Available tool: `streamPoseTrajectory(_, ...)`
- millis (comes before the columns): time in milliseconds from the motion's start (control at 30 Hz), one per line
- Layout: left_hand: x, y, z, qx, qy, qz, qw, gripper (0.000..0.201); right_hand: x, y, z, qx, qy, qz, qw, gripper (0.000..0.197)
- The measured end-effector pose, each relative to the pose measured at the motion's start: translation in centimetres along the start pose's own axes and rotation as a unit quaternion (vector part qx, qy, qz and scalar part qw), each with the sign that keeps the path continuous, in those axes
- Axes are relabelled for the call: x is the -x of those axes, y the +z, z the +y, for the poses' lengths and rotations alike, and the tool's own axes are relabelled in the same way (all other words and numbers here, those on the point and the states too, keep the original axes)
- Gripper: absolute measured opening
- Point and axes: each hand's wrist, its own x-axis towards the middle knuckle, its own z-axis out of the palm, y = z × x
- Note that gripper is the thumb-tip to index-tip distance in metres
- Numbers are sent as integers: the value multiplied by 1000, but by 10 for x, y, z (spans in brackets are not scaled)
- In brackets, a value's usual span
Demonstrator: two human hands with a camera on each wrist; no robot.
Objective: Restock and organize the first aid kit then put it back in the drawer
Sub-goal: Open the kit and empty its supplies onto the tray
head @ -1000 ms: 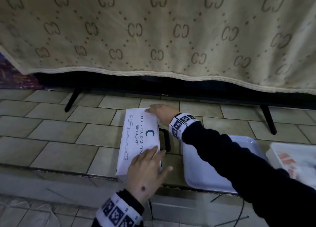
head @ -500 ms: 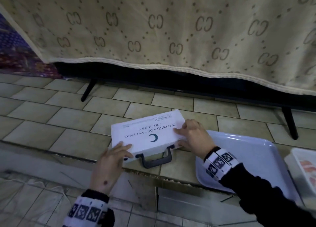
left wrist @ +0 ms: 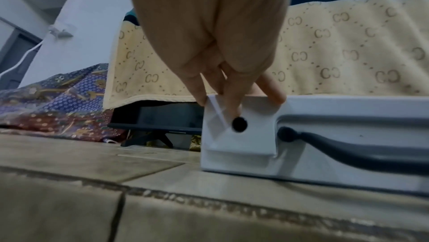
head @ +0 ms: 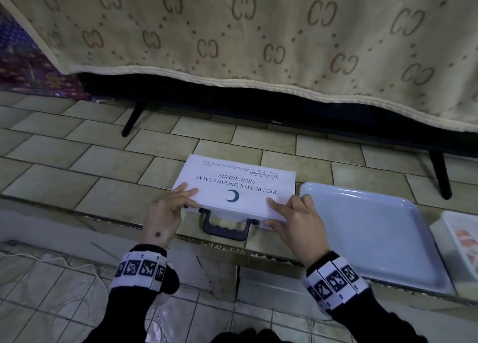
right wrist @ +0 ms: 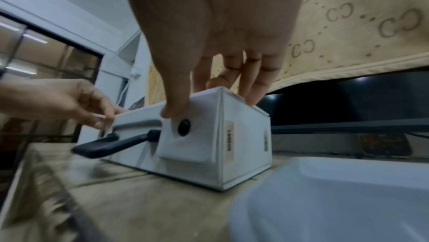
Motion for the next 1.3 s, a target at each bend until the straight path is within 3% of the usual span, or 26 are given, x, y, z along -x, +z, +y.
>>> streamPoseTrajectory(100, 6, -6, 12, 33, -73, -11, 997, 60, 7, -9, 7, -142, 66, 38, 987, 38)
streamPoseTrajectory(167, 13, -7, 9, 90, -177, 55, 979, 38, 18, -20, 5, -275, 188, 96, 938, 18)
streamPoseTrajectory(233, 19, -4, 5, 189, -293, 113, 930, 34, 29, -24, 3, -368, 313, 59, 873, 11)
streamPoseTrajectory(300, 21, 4, 6, 319, -358, 123, 869, 12, 39, -17, 2, -439, 401, -27, 804, 14)
streamPoseTrajectory(333, 20, 7, 11, 367, -376, 123, 842, 5, 41, -14, 0, -477, 435, -56, 761, 29)
streamPoseTrajectory(400, 14, 14, 15, 394, -395, 133, 819, 16, 39, -10, -5, -542, 483, -68, 685, 54)
streamPoseTrajectory(467, 9, 19, 17, 390, -406, 140, 815, 17, 32, -10, -11, -586, 507, -71, 629, 45)
streamPoseTrajectory(533, 6, 23, 17, 386, -410, 142, 814, 23, 27, -9, -14, -612, 514, -63, 598, 38)
streamPoseTrajectory(667, 0, 29, 15, 382, -412, 168, 810, 39, 21, -8, -19, -647, 522, -23, 555, 46)
streamPoseTrajectory(767, 0, 28, 17, 402, -412, 178, 798, 47, 17, -6, -24, -629, 541, -5, 559, 55)
streamPoseTrajectory(1000, -3, 26, 14, 414, -433, 160, 785, 25, 21, -2, -33, -591, 553, 36, 586, 57)
streamPoseTrajectory(1167, -3, 25, 12, 280, -430, 184, 838, 47, 23, -7, -36, -538, 530, 47, 654, 46)
streamPoseTrajectory(1300, -1, 11, 15, 210, -362, 187, 889, 46, 24, -21, -30, -514, 472, 20, 716, 36)
